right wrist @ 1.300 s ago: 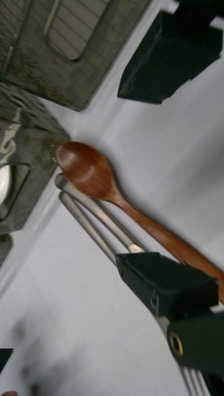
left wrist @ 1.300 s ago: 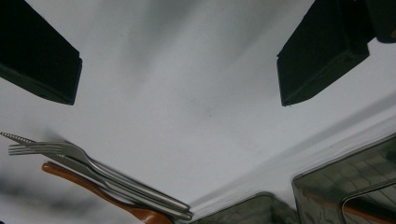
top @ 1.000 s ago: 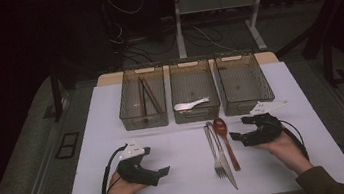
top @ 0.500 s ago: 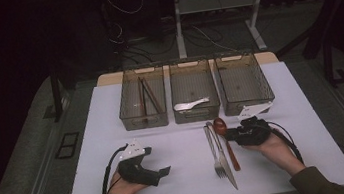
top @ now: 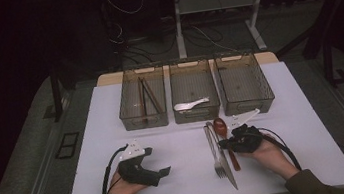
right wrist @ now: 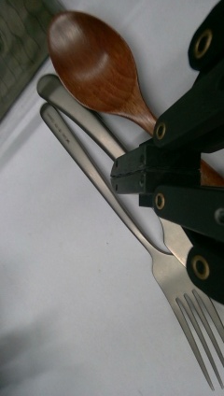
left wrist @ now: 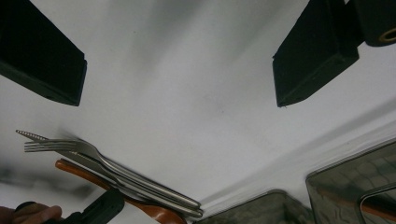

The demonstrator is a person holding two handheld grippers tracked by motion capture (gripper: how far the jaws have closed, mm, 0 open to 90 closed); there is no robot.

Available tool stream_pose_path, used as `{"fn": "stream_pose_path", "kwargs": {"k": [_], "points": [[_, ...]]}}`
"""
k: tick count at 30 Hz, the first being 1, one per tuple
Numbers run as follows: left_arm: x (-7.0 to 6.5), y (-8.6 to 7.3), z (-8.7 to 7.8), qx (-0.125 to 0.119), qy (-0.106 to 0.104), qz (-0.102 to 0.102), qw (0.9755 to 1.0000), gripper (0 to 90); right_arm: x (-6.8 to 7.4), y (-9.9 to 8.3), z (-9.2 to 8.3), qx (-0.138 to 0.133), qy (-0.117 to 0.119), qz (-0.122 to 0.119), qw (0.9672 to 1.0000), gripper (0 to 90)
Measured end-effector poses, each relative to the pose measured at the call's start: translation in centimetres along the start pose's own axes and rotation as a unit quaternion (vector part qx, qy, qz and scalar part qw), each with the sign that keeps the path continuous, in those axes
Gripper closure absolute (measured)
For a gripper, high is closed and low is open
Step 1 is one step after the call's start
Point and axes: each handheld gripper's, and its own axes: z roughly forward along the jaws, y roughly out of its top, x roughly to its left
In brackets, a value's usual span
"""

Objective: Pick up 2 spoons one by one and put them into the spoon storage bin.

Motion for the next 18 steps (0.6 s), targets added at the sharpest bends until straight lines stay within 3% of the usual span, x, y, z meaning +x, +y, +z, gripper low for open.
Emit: {"fn": "stream_pose_path", "kwargs": {"k": [8,18], "points": [[-0.04,0.01,0.03,0.001,0.001,0.0,1.0,2.3,0.29,-0.35,0.15,0.02,-0.005,-0.008,0.9998,89.6],[0.02,-0.01,-0.03,0.0,0.0,-0.002,1.0,2.4,-0.12,-0.88,-0.5,0.037,-0.033,-0.017,0.9986,89.6]]}}
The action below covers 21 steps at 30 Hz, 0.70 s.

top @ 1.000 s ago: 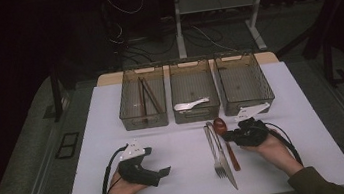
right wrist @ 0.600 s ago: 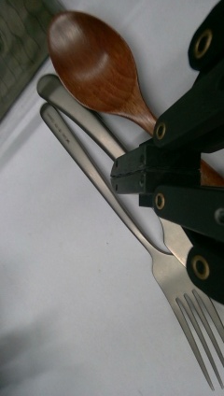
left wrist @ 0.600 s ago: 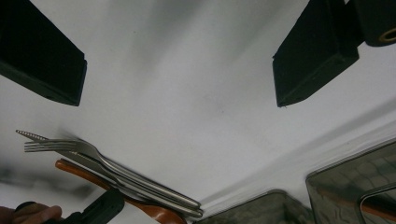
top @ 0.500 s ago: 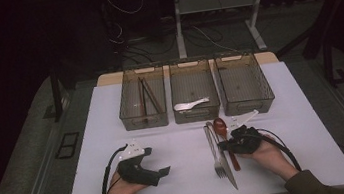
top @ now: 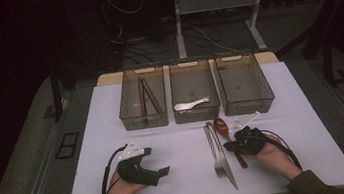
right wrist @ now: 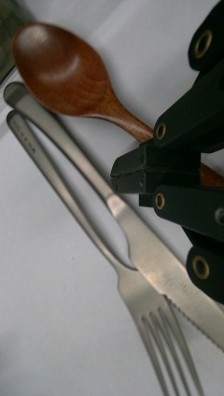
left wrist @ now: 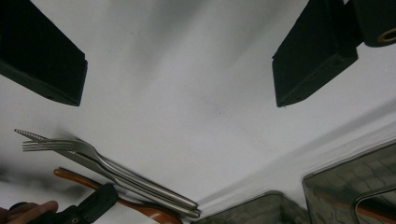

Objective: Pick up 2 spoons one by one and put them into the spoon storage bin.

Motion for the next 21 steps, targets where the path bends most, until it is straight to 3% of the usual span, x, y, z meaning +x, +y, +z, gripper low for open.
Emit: {"fn": "stream_pose_path", "kwargs": {"k": [13,18,21], "points": [[0.0,0.0,0.0,0.002,-0.001,0.001,1.0,2.8,-2.8,-1.6,-1.6,0.009,-0.048,0.016,0.9987,89.6],[0.1,-0.1,-0.1,0.0,-0.001,-0.002,1.0,2.9,-3.4,-1.7,-2.0,0.0,-0.041,0.028,0.9988,89.6],[0.0,0.0,0.0,0.001,-0.002,0.0,1.0,2.9,-3.5,-1.6,-2.5,-0.017,-0.022,0.037,0.9989,89.0]]}}
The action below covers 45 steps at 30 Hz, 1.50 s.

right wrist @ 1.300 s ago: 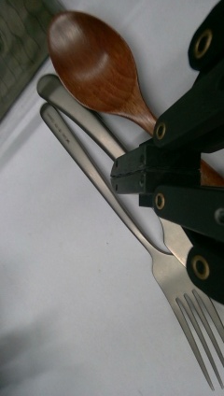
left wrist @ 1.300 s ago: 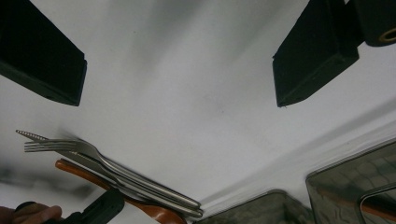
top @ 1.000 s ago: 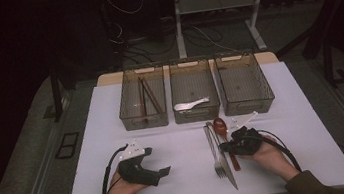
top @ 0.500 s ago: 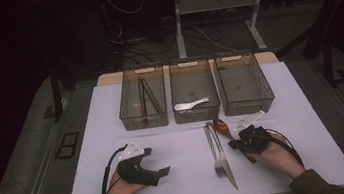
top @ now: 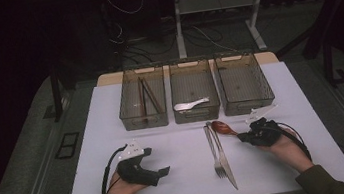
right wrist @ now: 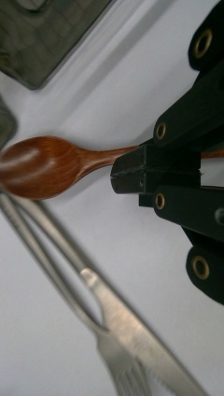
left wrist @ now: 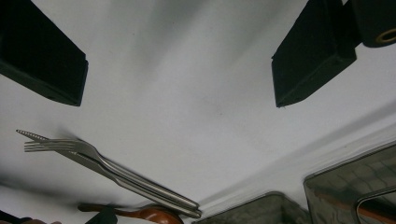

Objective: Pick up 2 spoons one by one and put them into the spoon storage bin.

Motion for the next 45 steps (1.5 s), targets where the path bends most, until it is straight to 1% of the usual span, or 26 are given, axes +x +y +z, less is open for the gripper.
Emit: {"fn": "stream_pose_path", "kwargs": {"k": [5,6,8,10,12,15,21,23,25,30,32,35,41,45], "points": [[-0.1,0.0,0.1,0.001,-0.001,0.001,1.0,3.0,-0.6,1.0,-0.6,-0.034,0.026,0.016,0.999,69.3],[-0.1,0.0,0.1,0.001,-0.001,0.002,1.0,2.9,-0.7,1.4,-0.6,-0.038,0.028,0.018,0.9987,64.8],[0.0,0.0,0.1,0.002,-0.001,0.001,1.0,2.9,-0.9,2.1,-0.5,-0.044,0.024,0.017,0.9986,54.7],[0.0,0.0,0.1,0.001,0.0,-0.001,1.0,3.0,-1.1,2.7,-0.2,-0.044,0.02,0.016,0.9987,50.4],[0.0,0.0,0.1,0.001,0.0,0.001,1.0,3.0,-1.3,3.3,0.2,-0.047,0.025,0.021,0.9984,48.4],[-0.1,0.0,0.1,0.003,-0.001,0.002,1.0,3.1,-1.5,4.3,1.1,-0.046,0.03,0.019,0.9983,47.3],[0.0,-0.1,0.0,0.002,0.0,0.001,1.0,3.1,-1.9,5.5,2.8,-0.037,0.037,0.028,0.9982,47.3],[0.0,-0.2,-0.1,0.001,-0.001,0.0,1.0,3.2,-2.1,5.6,3.2,-0.034,0.037,0.032,0.9982,47.3],[0.0,-0.2,-0.1,0.004,0.0,0.004,1.0,3.3,-2.2,5.4,3.6,-0.027,0.038,0.037,0.9982,47.6],[0.0,-0.2,0.0,0.007,-0.001,0.008,0.9999,3.4,-2.3,4.9,4.2,-0.014,0.034,0.036,0.9987,48.0],[0.0,-0.2,0.0,0.007,-0.001,0.008,0.9999,3.4,-2.2,4.8,4.4,-0.011,0.037,0.031,0.9988,48.1],[0.0,-0.1,0.0,0.007,-0.002,0.008,0.9999,3.4,-2.0,4.8,4.5,-0.005,0.035,0.025,0.9991,48.8],[-0.1,-0.1,0.1,0.007,-0.001,0.009,0.9999,3.5,-1.8,4.5,4.8,0.004,0.026,0.012,0.9996,50.8],[0.0,-0.1,0.0,0.006,0.0,0.007,1.0,3.5,-1.6,4.5,4.8,0.008,0.02,-0.006,0.9998,53.8]]}}
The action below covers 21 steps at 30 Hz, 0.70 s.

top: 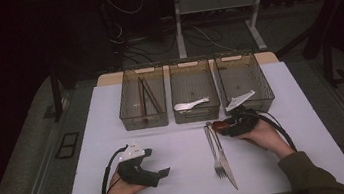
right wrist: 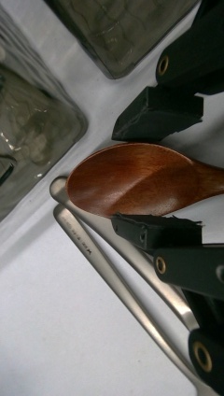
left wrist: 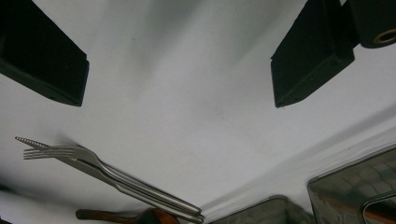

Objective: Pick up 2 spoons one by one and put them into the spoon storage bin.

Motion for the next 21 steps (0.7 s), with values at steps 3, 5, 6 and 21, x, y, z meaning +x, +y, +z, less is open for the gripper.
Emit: {"fn": "stream_pose_path", "kwargs": {"k": [3,5,6,21], "points": [[-0.01,0.01,0.0,0.0,0.0,0.001,1.0,3.5,0.41,-0.01,0.11,0.007,-0.006,-0.017,0.9998,54.5],[-0.05,0.02,0.03,0.0,0.0,0.001,1.0,3.6,0.63,0.04,0.13,0.01,-0.012,-0.026,0.9995,54.8],[-0.05,0.03,0.05,0.0,-0.001,0.001,1.0,3.5,0.67,0.04,0.12,0.011,-0.015,-0.029,0.9994,55.0],[-0.07,0.03,0.09,0.002,0.0,0.005,1.0,3.8,0.63,-0.07,-0.52,0.004,-0.015,-0.034,0.9993,70.3]]}}
